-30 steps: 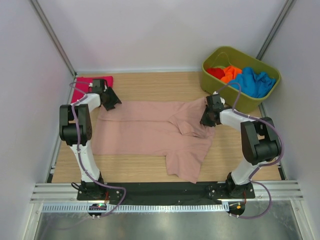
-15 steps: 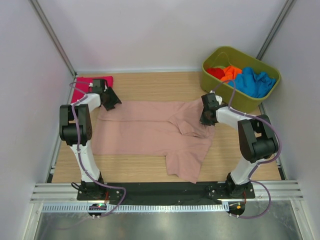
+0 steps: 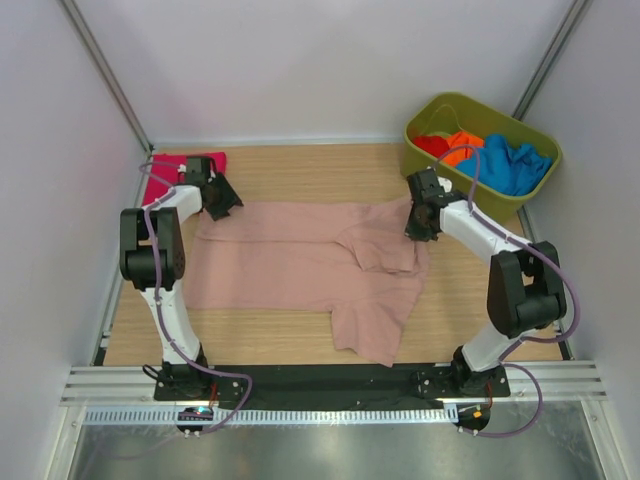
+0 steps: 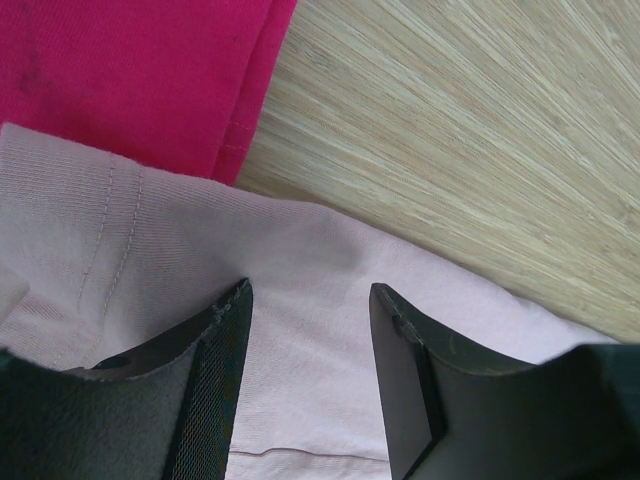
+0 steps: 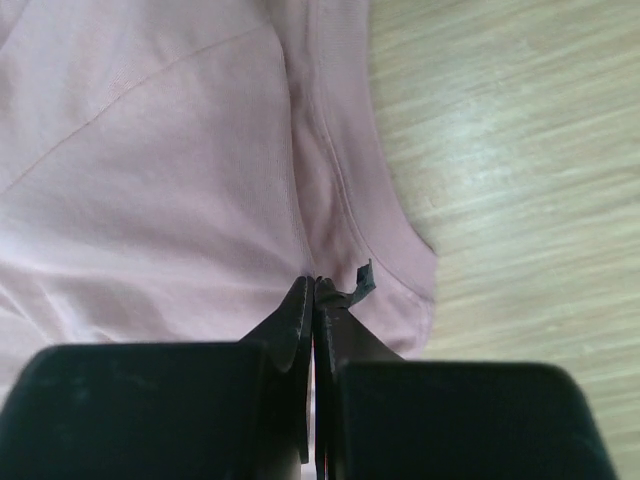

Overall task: Fold and stack the t-shirts
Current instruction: Fold the tshirt

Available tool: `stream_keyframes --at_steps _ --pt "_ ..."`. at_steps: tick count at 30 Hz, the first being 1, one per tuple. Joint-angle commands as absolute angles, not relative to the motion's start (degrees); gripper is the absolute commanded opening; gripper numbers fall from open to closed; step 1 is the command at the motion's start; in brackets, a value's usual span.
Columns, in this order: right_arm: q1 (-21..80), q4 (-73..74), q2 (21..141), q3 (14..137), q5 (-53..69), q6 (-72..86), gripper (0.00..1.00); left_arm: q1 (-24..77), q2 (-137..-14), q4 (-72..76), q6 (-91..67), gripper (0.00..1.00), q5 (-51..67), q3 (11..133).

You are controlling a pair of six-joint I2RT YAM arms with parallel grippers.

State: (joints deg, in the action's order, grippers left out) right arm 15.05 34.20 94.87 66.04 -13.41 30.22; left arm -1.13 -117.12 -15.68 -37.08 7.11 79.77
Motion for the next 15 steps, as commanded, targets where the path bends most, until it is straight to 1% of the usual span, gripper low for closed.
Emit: stream_keyframes --at_steps 1,5,8,13,14,15 --pt "15.29 40.7 91.24 64.27 -15.29 30.5 0.01 -1.67 -120.5 -18.46 -35.86 0.53 2.11 79.37" --pt "15.29 38.33 90.27 59.51 -13.28 32.17 0.01 -1.67 -120.41 -18.46 -35.95 0.53 1.93 79.19" --pt "15.29 35.96 89.47 56.09 -13.97 33.13 0.01 -1.76 -120.41 -18.54 -36.04 0.53 2.02 79.19" --pt "15.03 30.51 88.95 53.96 -13.45 33.23 0.01 -1.67 -119.88 -18.98 -35.95 0.54 2.55 79.19" --pt "14.59 29.19 88.95 54.66 -13.19 32.7 0.12 -1.67 -119.27 -19.25 -35.51 0.55 3.07 79.62" --pt "14.5 28.83 88.95 55.36 -13.1 32.09 0.17 -1.76 -118.92 -20.12 -35.25 0.55 3.42 80.06"
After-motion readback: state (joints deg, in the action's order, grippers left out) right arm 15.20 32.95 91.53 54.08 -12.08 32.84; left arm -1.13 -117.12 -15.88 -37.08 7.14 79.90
